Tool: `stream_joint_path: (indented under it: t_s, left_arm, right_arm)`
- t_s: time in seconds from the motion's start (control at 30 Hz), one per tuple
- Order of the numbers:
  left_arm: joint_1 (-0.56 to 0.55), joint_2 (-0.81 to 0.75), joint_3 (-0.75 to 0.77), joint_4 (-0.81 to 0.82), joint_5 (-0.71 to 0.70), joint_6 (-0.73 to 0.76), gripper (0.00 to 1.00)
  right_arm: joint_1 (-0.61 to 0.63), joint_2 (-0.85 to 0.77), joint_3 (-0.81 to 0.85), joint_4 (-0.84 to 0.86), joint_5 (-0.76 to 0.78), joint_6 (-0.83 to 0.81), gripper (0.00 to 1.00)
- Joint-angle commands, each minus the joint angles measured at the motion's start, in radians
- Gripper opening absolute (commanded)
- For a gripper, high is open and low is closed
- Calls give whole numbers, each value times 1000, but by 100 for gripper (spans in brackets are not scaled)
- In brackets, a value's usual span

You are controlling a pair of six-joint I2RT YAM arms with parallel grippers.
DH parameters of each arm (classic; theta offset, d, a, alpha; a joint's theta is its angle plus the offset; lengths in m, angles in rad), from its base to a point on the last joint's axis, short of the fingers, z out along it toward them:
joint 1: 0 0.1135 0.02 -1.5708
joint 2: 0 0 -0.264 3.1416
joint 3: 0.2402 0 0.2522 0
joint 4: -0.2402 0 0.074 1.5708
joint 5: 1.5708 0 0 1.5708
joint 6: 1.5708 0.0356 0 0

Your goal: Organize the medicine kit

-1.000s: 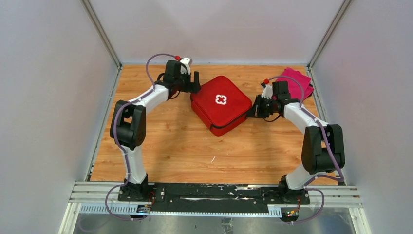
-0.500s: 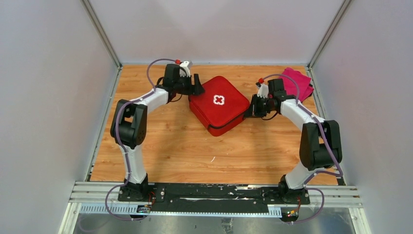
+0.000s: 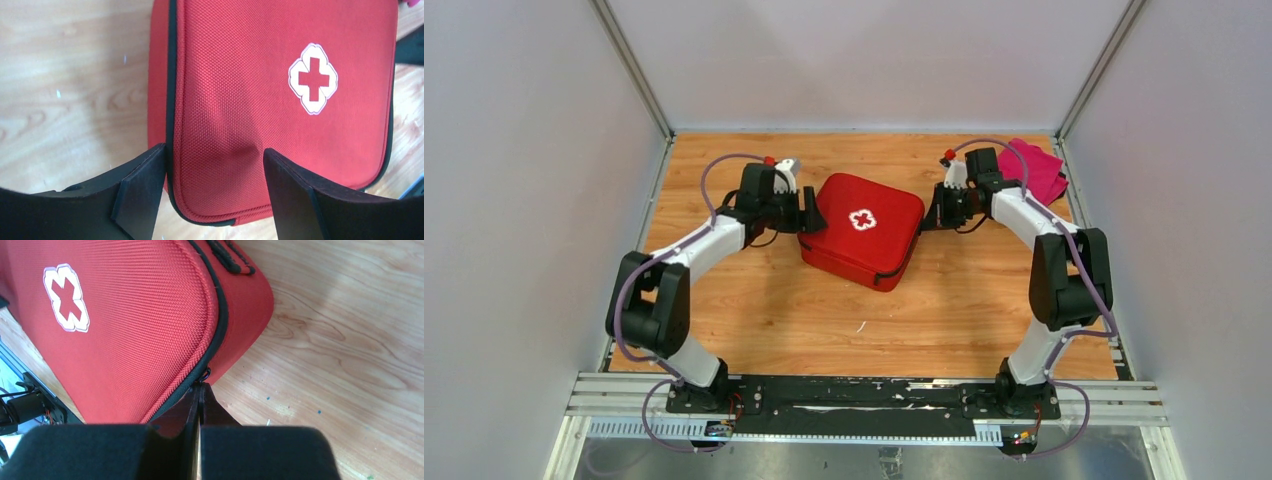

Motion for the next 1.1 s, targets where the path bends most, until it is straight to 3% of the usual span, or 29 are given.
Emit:
stream_joint_path:
  t_s: [0.0,0.17,0.3,0.47,0.7,1.07]
  left_arm:
    - [-26,-137,-98,-88,-2,-13,74]
    - [-43,-286,-134,-192,-220,53,80]
    - [-68,-398,-138,-154,-255,92,82]
    - [-266,-501,-205,-18,-303,253,85]
    - [-545,-406,-193,-42,-479,577,85]
    - [-630,-253,-139,-158,-529,731,81]
  right_arm:
    - [40,47,52,-47,-45,-47,0]
    - [52,71,78,-61,-31,-54,0]
    - [52,72,87,-86,7,-72,0]
    - [52,69,87,-108,34,-84,0]
    - [52,53,70,-116,40,-86,0]
    - [52,2,37,-151,65,-100,0]
